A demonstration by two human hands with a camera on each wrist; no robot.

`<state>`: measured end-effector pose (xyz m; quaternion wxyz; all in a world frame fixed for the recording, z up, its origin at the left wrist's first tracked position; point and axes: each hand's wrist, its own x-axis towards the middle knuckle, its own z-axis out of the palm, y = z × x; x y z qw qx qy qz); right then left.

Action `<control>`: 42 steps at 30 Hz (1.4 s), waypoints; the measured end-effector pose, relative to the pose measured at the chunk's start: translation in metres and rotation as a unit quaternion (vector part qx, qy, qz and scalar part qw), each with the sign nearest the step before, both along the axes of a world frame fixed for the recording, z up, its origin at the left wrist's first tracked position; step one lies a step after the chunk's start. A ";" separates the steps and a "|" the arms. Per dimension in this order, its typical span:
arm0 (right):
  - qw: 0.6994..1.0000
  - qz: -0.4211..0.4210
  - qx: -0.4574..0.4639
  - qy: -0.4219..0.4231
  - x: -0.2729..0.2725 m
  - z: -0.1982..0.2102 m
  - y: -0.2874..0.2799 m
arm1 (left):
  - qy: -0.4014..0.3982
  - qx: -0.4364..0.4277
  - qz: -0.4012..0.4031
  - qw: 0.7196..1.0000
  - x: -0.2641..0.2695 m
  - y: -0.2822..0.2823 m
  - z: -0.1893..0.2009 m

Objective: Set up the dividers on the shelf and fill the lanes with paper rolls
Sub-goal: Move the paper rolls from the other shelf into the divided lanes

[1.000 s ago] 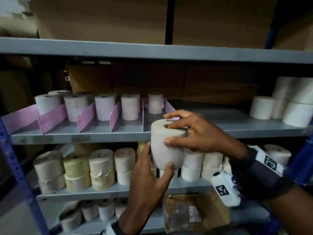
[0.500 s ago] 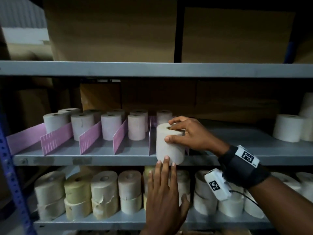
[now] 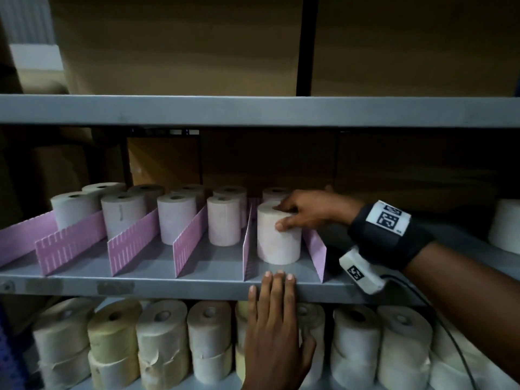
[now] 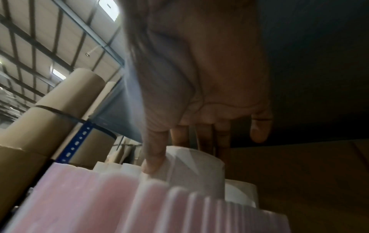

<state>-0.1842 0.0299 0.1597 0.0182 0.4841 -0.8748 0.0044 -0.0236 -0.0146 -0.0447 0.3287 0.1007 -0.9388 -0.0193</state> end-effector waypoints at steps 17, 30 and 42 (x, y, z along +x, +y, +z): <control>0.996 0.045 -0.034 -0.071 -0.050 0.003 -0.016 | 0.072 -0.047 0.032 0.996 -0.016 -0.009 -0.019; 0.990 0.047 -0.070 -0.109 -0.059 -0.005 -0.012 | 0.019 -0.019 -0.016 0.999 -0.011 -0.011 -0.015; 0.980 -0.006 -0.197 -0.006 0.006 0.007 0.060 | -0.074 -0.029 -0.096 0.992 0.019 -0.034 0.001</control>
